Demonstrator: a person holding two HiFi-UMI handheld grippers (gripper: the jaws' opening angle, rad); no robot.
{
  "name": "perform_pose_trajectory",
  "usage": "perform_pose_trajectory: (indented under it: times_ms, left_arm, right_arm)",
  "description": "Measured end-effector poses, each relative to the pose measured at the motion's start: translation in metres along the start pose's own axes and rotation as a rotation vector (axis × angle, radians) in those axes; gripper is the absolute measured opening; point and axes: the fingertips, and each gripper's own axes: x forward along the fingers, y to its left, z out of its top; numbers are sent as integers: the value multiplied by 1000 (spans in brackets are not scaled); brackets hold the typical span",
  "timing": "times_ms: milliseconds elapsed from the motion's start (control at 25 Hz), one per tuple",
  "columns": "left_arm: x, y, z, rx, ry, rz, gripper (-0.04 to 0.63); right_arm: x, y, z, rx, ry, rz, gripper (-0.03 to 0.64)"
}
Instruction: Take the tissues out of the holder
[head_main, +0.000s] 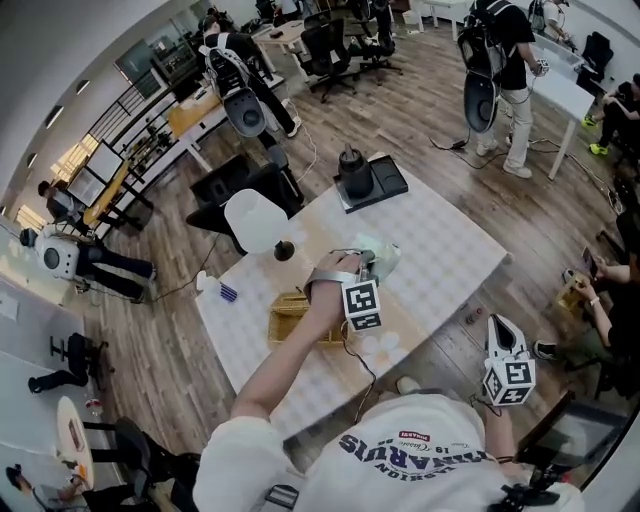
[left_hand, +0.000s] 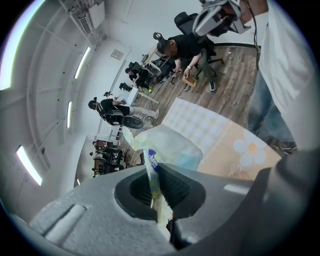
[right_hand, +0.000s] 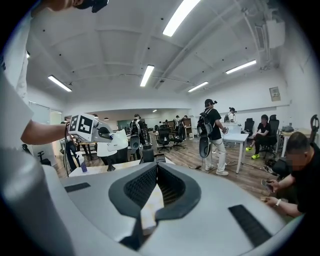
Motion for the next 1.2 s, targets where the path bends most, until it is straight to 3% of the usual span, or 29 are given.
perform_pose_trajectory:
  times_ms: [320, 640, 1200]
  left_arm:
    - [4, 0, -1, 5, 10, 3, 2]
    - [33, -18, 8, 9, 6, 0, 2]
    - [141, -109, -5, -17, 36, -24, 2]
  right_arm:
    - [5, 4, -2, 8, 7, 16, 8]
    - [-3, -13, -8, 19, 8, -22, 8]
    - [-12, -28, -17, 25, 31, -80, 8]
